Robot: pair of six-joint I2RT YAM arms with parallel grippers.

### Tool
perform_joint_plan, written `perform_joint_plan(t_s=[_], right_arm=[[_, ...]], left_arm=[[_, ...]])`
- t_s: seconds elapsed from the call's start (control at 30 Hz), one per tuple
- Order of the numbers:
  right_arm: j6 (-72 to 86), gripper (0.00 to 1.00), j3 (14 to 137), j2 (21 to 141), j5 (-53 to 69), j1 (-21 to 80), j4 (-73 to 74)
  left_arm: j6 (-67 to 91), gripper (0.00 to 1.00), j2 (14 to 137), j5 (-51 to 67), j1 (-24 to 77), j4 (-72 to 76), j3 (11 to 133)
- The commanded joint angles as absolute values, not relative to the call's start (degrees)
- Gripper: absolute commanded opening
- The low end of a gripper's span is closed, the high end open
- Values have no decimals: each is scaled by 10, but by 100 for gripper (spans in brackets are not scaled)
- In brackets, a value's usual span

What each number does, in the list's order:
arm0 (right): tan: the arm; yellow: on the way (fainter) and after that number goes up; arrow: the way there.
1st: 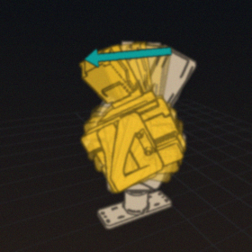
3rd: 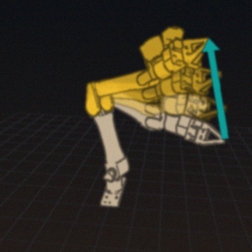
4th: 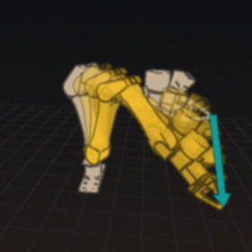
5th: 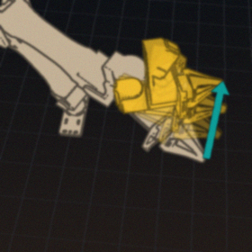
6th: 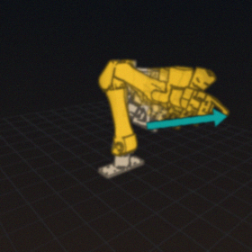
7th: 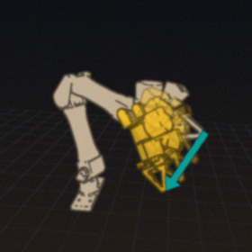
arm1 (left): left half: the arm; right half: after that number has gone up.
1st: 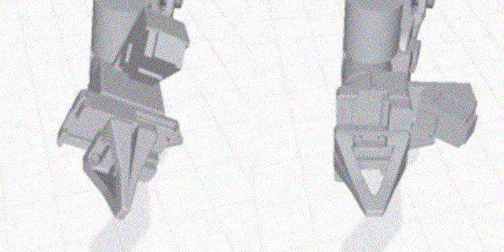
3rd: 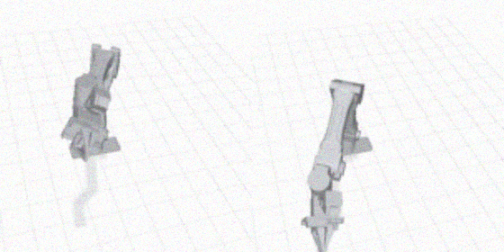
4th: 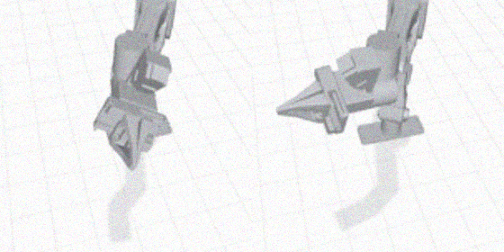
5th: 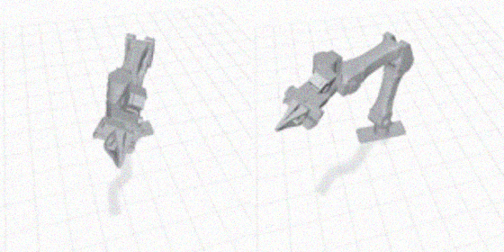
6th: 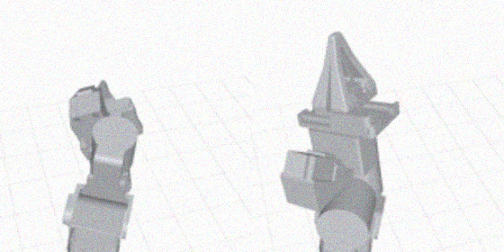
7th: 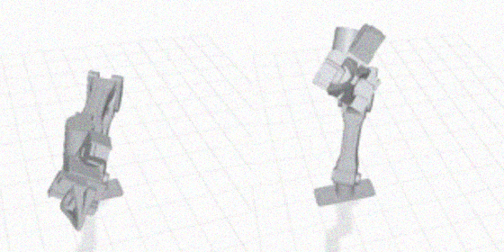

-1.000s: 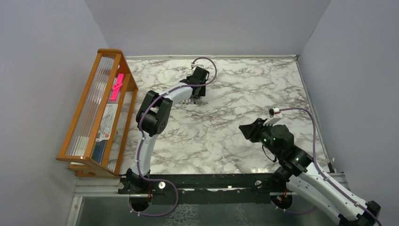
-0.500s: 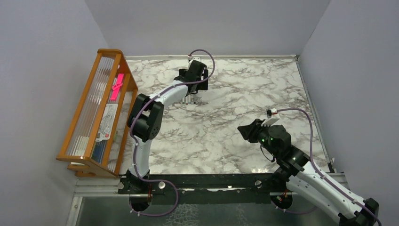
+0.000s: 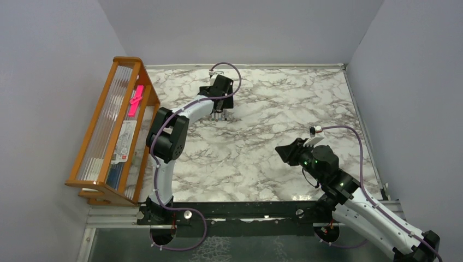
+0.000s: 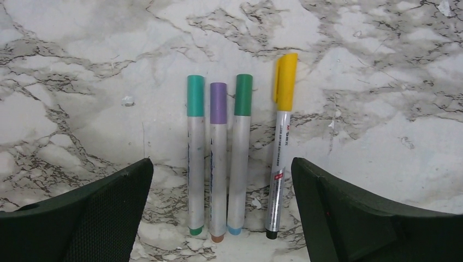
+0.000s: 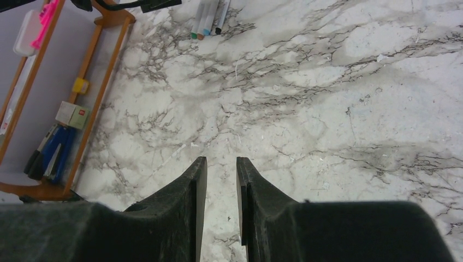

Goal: Insert the pens into the pen caps

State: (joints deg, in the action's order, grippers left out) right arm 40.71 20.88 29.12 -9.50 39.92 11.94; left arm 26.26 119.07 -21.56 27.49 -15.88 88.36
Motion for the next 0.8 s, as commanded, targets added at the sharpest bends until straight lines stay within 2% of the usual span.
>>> perform_joint_plan(t_s=[0.0, 0.63, 0.77], right_arm=[[403, 26, 203, 285, -88, 400, 105], [398, 25, 208, 288, -92, 401, 111], [397, 24, 207, 289, -94, 401, 113]], left_arm=[[271, 99, 1211, -209, 271, -160, 884], [273, 99, 1258, -170, 270, -157, 898], [273, 95, 1261, -166, 269, -157, 896]])
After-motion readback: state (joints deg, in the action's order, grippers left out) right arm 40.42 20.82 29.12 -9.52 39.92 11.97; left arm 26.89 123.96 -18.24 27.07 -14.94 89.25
